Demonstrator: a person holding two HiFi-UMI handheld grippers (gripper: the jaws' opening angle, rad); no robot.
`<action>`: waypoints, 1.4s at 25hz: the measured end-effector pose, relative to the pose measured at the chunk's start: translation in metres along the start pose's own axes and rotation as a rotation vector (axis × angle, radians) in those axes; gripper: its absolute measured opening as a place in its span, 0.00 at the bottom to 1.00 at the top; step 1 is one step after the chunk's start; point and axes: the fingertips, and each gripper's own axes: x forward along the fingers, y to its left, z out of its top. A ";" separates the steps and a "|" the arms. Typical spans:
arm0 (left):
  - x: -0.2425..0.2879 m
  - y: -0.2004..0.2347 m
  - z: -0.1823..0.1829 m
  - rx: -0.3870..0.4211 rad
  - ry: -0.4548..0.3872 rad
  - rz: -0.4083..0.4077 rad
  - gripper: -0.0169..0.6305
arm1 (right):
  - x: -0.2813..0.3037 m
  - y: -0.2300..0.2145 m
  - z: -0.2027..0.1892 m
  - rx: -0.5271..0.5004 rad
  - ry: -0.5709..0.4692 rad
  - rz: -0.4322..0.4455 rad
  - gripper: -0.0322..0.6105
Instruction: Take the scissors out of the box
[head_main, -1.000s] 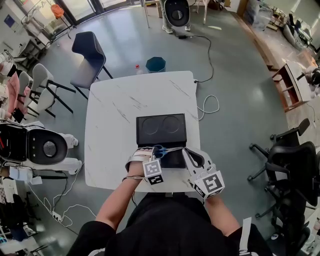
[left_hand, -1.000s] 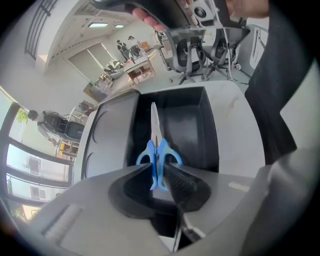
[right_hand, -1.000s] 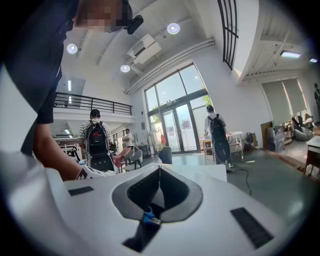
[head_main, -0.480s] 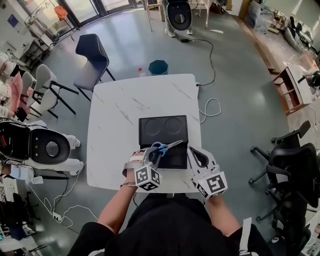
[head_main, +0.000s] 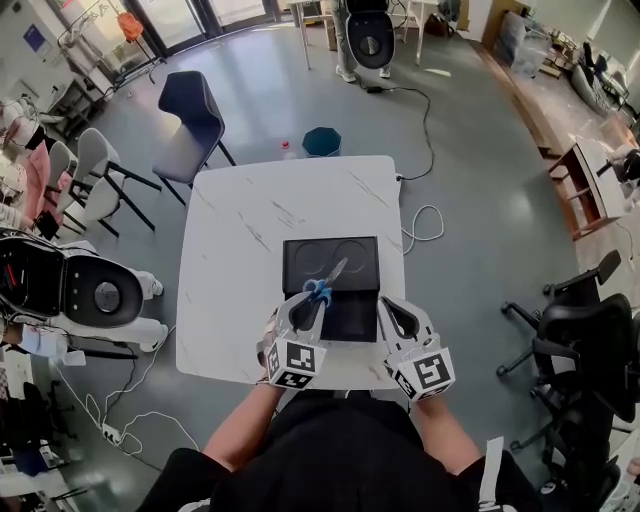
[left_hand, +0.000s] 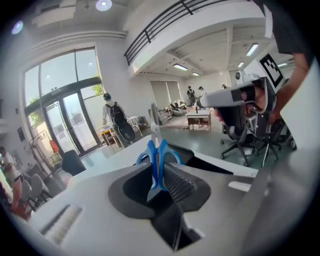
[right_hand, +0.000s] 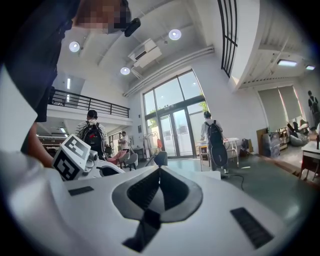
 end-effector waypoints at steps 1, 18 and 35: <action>-0.001 0.001 0.003 -0.027 -0.013 0.010 0.15 | 0.000 0.001 -0.001 -0.001 0.000 0.004 0.06; -0.031 0.025 0.051 -0.334 -0.258 0.052 0.15 | 0.009 0.001 0.021 -0.024 -0.042 -0.022 0.06; -0.053 0.051 0.062 -0.371 -0.332 0.108 0.16 | 0.023 0.001 0.044 -0.131 -0.040 -0.096 0.06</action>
